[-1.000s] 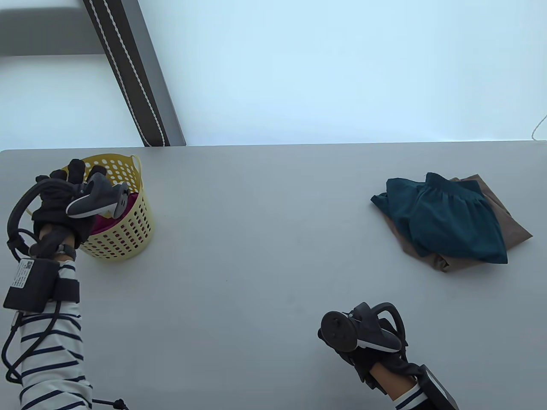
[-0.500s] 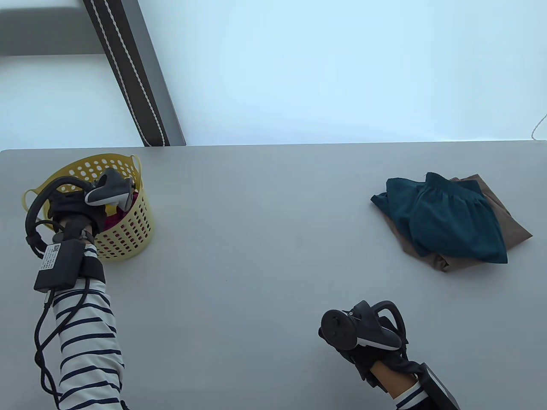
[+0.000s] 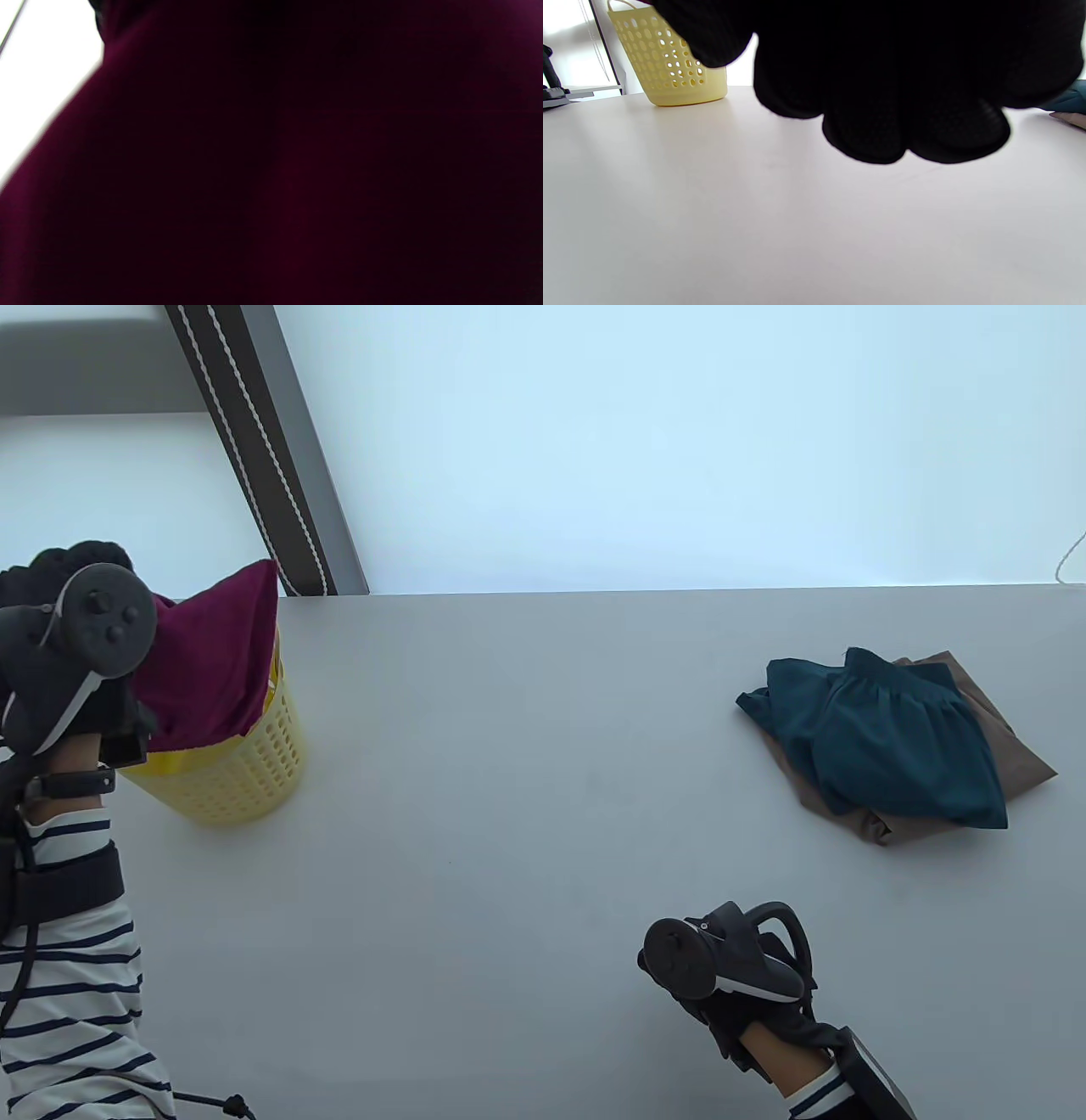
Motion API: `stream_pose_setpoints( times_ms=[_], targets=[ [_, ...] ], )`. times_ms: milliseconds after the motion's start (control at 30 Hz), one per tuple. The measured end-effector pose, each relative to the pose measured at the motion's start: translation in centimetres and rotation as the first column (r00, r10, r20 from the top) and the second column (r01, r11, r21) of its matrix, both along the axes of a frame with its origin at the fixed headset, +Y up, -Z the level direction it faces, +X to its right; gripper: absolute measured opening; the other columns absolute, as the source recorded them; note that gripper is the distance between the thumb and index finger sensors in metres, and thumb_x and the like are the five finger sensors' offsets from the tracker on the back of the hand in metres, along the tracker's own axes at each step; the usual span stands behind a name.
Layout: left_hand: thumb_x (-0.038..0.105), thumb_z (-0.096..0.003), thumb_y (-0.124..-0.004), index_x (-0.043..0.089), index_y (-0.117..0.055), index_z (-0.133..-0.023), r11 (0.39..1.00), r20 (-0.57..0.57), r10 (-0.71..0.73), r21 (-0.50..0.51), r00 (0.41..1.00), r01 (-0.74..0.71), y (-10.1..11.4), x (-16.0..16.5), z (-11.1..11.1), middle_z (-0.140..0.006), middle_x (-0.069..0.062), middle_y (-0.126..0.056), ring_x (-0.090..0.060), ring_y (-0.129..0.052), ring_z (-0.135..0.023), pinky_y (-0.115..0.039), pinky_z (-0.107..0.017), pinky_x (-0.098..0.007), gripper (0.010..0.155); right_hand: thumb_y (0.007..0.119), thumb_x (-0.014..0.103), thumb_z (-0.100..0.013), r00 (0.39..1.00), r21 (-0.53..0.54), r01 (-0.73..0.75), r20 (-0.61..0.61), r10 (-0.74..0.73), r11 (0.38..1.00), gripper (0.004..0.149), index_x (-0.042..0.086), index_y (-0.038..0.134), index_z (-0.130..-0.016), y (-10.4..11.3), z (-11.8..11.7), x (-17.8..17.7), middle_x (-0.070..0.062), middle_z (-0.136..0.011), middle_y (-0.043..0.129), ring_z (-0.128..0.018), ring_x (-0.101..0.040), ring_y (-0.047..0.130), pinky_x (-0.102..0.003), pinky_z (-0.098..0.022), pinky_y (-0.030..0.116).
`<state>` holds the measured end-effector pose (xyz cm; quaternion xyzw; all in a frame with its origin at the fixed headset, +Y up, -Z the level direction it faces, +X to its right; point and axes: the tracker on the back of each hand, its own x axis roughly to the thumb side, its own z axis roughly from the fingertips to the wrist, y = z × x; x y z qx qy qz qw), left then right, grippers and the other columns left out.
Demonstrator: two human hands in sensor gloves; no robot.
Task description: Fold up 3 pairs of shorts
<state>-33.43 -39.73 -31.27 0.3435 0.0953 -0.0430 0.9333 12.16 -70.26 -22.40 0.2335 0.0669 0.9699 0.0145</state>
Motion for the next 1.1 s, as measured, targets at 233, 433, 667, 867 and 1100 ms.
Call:
stream_pose_setpoints(
  times_ms=[233,433,667,867,1100],
  targets=[
    [0.014,-0.0381,-0.069,0.028,-0.085,-0.062,0.996,0.234,0.005,0.089,0.972,-0.027,4.2,5.0,5.8,-0.042,0.001,-0.097,-0.024,-0.100,-0.034,-0.082,-0.060,-0.055,0.032,0.065,0.043,-0.048,1.000,0.027,0.014,0.018,-0.015,1.000,0.039,0.013,0.088,-0.055,0.5,0.0,0.4,-0.014,-0.050,0.098,-0.043,-0.040,0.101,-0.052,-0.034,0.080],
    [0.013,-0.0373,-0.071,0.025,-0.088,-0.061,0.850,0.506,0.222,-0.519,0.833,0.089,-2.7,13.2,3.2,-0.040,0.000,-0.099,-0.025,-0.100,-0.031,-0.083,-0.057,-0.056,0.032,0.065,0.043,-0.048,1.000,0.037,0.016,0.022,-0.017,0.999,0.039,0.012,0.088,-0.054,0.7,0.1,0.6,-0.014,-0.049,0.098,-0.042,-0.040,0.101,-0.052,-0.033,0.081],
    [0.016,-0.0407,-0.070,0.025,-0.083,-0.068,0.355,0.368,0.380,-0.905,0.849,0.234,-19.3,20.6,-3.8,-0.047,0.001,-0.098,-0.023,-0.102,-0.037,-0.082,-0.059,-0.055,0.032,0.065,0.042,-0.048,1.000,0.033,0.001,0.029,-0.002,0.999,0.039,0.012,0.088,-0.054,0.7,0.0,0.8,-0.014,-0.049,0.098,-0.042,-0.040,0.101,-0.052,-0.033,0.081],
    [0.050,-0.0520,-0.057,0.003,-0.017,-0.111,0.654,0.450,0.217,-0.726,0.866,0.213,-23.7,20.9,-6.6,-0.116,-0.024,-0.051,-0.029,-0.085,-0.095,-0.067,-0.074,-0.056,0.086,0.065,0.042,-0.048,0.999,0.044,-0.001,0.033,-0.001,0.999,0.039,0.012,0.088,-0.055,0.8,0.1,1.0,-0.014,-0.050,0.098,-0.042,-0.040,0.101,-0.053,-0.033,0.080],
    [0.073,-0.0317,-0.045,0.002,0.024,-0.091,0.602,0.814,-0.172,-0.359,0.555,0.713,-26.3,18.4,-2.1,-0.117,-0.033,-0.013,-0.043,-0.057,-0.110,-0.049,-0.079,-0.063,0.116,0.065,0.042,-0.048,1.000,0.044,0.006,0.020,-0.007,0.999,0.039,0.012,0.088,-0.055,1.0,0.2,0.8,-0.014,-0.050,0.098,-0.042,-0.040,0.101,-0.053,-0.033,0.080]
  ],
)
